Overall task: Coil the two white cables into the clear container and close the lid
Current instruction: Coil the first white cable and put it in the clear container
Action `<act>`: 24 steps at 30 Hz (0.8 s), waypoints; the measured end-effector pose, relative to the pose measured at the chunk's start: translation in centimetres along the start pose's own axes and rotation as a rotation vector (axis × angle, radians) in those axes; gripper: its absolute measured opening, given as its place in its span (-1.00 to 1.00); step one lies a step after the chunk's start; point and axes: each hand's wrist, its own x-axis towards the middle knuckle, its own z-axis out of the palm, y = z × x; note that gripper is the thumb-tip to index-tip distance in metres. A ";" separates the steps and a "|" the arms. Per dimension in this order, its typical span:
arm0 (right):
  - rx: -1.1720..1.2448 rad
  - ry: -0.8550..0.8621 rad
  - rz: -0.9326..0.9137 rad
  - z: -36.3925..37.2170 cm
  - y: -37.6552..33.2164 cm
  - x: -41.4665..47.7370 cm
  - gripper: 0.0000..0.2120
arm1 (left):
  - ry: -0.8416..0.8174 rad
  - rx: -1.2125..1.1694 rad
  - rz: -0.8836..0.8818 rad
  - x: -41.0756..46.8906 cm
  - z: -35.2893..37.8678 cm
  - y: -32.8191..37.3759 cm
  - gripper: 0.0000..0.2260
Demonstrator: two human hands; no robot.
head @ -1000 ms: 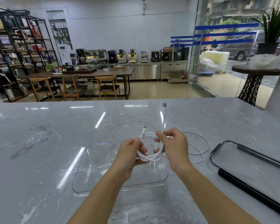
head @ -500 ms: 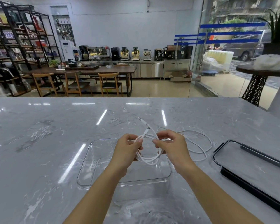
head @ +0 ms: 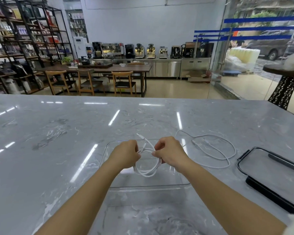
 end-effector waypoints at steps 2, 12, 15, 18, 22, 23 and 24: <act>-0.040 -0.042 0.020 1.1 -0.5 0.4 -0.83 | -0.036 0.143 -0.018 0.1 0.2 -0.5 -0.84; -0.326 -0.206 0.002 5.5 -1.1 3.1 -0.76 | -0.108 0.495 0.004 0.1 1.4 -2.0 -0.76; -0.386 -0.236 -0.001 6.9 -0.8 3.8 -0.70 | -0.126 0.528 -0.004 0.4 1.6 -2.6 -0.76; -0.431 -0.244 0.000 7.5 -0.5 4.4 -0.74 | -0.144 0.547 -0.013 0.7 1.8 -2.9 -0.73; -0.469 -0.273 0.019 7.8 0.3 5.0 -0.72 | -0.177 0.552 -0.026 1.0 2.0 -3.3 -0.69; -0.484 -0.281 0.010 8.0 0.5 5.1 -0.71 | -0.189 0.553 -0.026 1.0 2.1 -3.3 -0.69; -0.499 -0.290 0.006 8.0 0.5 5.1 -0.69 | -0.201 0.555 -0.023 1.1 2.1 -3.2 -0.70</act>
